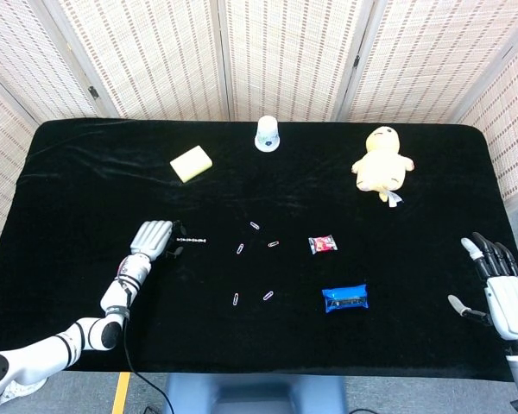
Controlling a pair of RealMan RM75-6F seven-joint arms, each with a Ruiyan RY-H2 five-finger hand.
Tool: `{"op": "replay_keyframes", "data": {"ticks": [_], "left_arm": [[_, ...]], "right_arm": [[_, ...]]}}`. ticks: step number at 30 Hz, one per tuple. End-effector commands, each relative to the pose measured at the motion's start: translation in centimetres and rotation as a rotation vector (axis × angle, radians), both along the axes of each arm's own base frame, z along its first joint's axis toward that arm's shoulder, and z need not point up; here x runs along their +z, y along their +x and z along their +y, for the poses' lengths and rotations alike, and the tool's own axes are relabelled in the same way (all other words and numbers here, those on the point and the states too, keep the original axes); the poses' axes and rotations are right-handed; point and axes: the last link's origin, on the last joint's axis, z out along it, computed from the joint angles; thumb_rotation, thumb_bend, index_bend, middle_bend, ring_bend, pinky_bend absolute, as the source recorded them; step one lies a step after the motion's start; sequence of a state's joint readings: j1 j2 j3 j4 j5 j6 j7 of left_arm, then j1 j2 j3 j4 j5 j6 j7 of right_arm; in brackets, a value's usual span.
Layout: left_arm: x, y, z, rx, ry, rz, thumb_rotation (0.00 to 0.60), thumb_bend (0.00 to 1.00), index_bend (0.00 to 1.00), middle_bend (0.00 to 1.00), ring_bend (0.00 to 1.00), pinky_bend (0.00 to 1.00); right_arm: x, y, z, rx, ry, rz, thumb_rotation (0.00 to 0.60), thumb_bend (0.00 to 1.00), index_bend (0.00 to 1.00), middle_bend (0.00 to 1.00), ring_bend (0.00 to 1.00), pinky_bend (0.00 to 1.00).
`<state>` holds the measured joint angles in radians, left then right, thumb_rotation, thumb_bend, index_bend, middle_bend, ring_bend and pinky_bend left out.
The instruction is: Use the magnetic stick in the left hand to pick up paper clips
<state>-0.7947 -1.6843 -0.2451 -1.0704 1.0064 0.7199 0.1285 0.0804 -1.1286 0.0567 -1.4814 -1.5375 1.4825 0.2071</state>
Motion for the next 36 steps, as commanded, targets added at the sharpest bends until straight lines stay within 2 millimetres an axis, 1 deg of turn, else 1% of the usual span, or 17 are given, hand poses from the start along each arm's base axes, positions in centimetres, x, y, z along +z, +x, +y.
{"op": "replay_keyframes", "data": {"ticks": [1,11,22,29,36], "left_arm": [[-0.2,0.2,0.1,-0.003,0.003,-0.007,0.6,0.43,0.42,1.0,1.0,1.0],[-0.6,0.9,0.2,-0.014,-0.004,-0.014,0.6,0.43,0.49,1.0,1.0,1.0],[-1.1,0.7,0.6,-0.006,-0.013,0.004,0.6,0.43,0.5,1.0,1.0,1.0],[-1.1,0.6,0.8,-0.006,-0.004,0.006,0.6,0.43,0.58,1.0,1.0,1.0],[-1.2,0.4,0.9,-0.004,-0.005,0.019,0.6,0.49,0.65,1.0,1.0,1.0]], "right_arm": [[0.0,0.0,0.0,-0.004,0.003,0.001,0.6,0.24,0.0,0.0,0.04,0.0],[0.1,-0.1,0.0,-0.019,0.009,0.001,0.6,0.24,0.0,0.0,0.04,0.0],[0.1,-0.2,-0.2,-0.029,0.01,-0.002,0.6,0.23,0.0,0.0,0.04,0.0],[0.2,-0.3,-0.3,-0.033,0.01,-0.003,0.6,0.24,0.0,0.0,0.04,0.0],[0.2,-0.3,-0.3,-0.033,0.008,-0.001,0.6,0.24,0.0,0.0,0.04,0.0]]}}
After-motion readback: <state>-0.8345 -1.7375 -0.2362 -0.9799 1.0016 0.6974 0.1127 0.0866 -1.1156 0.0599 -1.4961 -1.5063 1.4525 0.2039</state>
